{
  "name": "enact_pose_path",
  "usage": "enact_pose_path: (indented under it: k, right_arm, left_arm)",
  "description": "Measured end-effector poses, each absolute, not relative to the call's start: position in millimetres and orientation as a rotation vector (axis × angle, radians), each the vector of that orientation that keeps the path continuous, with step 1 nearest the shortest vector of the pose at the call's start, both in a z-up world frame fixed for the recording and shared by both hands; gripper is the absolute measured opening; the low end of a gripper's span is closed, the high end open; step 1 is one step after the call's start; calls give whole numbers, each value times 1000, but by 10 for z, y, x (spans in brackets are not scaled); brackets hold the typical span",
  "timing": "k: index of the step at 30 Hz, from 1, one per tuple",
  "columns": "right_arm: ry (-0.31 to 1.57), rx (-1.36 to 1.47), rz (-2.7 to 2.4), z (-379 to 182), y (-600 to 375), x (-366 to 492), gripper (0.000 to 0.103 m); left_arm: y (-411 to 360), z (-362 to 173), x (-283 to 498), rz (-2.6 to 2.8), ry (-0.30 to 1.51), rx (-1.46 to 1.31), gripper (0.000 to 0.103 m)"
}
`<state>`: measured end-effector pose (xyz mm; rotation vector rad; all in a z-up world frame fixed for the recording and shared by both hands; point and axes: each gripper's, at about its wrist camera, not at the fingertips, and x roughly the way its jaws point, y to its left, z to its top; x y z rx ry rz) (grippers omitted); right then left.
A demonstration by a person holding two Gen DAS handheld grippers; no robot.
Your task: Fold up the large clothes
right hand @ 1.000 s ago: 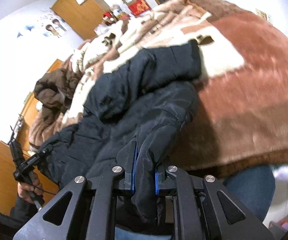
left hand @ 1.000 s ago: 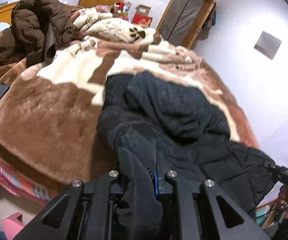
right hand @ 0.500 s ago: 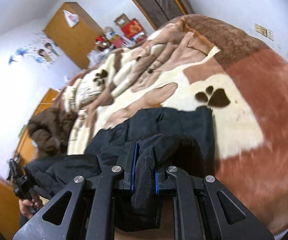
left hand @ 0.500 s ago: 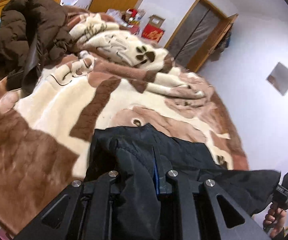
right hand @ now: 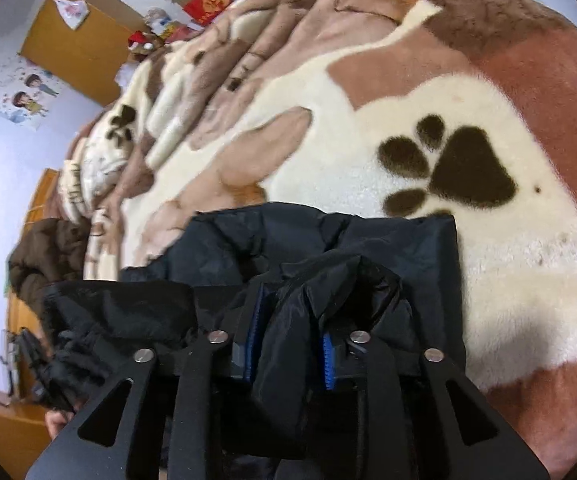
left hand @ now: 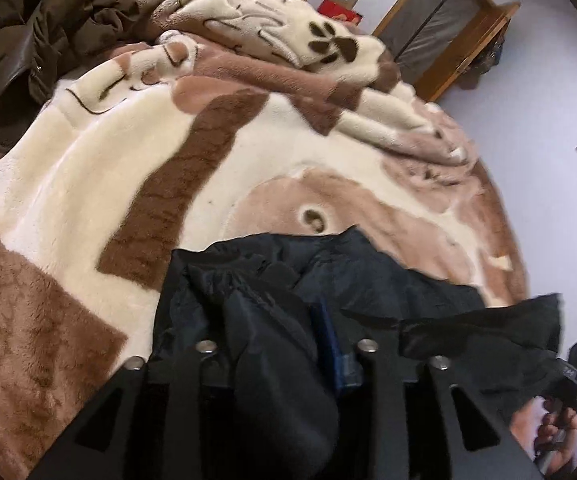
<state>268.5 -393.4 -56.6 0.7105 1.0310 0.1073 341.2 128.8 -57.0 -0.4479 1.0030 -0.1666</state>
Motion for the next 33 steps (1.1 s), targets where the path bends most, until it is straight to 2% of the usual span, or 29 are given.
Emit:
enact_pose_path:
  k: [1, 3, 8, 13, 19, 22, 25, 28, 33]
  right_arm:
    - [1012, 728, 124, -465, -3959, 2656, 52]
    - [949, 762, 152, -226, -4039, 2567, 65]
    - [782, 699, 85, 308, -4072, 2321, 66]
    - [783, 474, 137, 266, -3505, 2195, 66]
    - [954, 277, 103, -562, -3040, 2401, 66]
    - [959, 253, 56, -828, -3134, 2496, 66]
    - [965, 244, 14, -795, -3219, 2544, 66]
    - [899, 262, 20, -505, -3192, 2486, 66]
    - [856, 190, 73, -345, -2870, 2695, 66]
  left_arm:
    - [1333, -476, 3383, -182, 991, -475, 51]
    - [1408, -258, 3333, -207, 948, -520, 69]
    - [1553, 331, 3114, -157, 764, -493, 79]
    - [1239, 333, 2922, -231, 739, -373, 80]
    - [780, -585, 3169, -250, 959, -273, 79]
    - [747, -854, 3257, -216, 967, -213, 79]
    - [705, -766, 3262, -206, 974, -174, 79]
    - [575, -478, 3212, -256, 904, -152, 78]
    - [37, -250, 3376, -345, 843, -69, 78]
